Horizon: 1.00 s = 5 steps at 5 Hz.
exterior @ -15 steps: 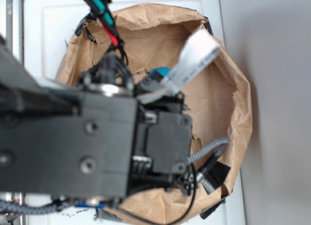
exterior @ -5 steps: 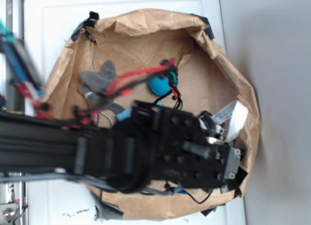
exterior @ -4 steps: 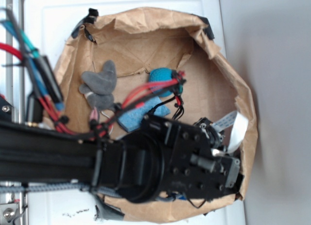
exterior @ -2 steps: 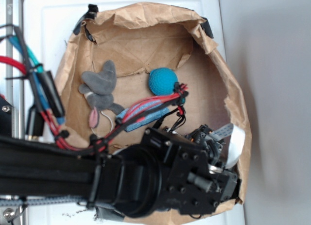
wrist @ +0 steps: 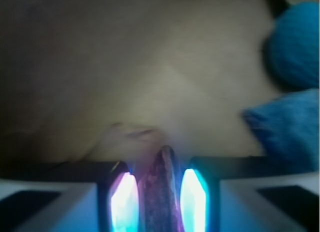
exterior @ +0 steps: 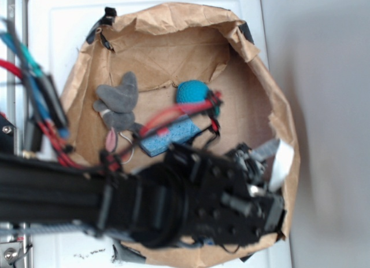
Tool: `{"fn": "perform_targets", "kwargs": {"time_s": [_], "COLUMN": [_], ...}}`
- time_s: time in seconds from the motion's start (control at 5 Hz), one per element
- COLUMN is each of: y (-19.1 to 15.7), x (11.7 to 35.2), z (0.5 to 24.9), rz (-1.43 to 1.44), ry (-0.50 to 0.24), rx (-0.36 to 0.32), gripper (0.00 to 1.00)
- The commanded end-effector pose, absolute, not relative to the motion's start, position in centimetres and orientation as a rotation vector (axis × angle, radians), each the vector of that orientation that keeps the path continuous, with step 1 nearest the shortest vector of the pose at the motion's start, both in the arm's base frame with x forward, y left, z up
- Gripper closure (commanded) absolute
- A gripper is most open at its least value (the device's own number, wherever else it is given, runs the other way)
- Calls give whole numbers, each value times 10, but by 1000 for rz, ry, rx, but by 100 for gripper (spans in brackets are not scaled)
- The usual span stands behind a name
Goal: Grab the wood chip.
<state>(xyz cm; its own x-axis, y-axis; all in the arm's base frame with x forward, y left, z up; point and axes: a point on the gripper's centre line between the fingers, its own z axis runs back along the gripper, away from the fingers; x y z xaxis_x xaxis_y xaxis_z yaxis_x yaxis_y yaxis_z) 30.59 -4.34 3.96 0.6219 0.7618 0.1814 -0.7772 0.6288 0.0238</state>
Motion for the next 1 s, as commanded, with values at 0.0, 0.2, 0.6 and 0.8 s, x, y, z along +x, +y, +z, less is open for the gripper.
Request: {"fn": "perform_targets", "kwargs": {"time_s": [0.0,0.2,0.6,0.8], "y": [11,22,28,21], "x": [292,279,259,258], "z": [126,147,175,166], "rz": [906,908,913,876], "ry": [-278,-278,-226,-278], "rx": [-67,-35,75,132], "gripper": [100,100,100,100]}}
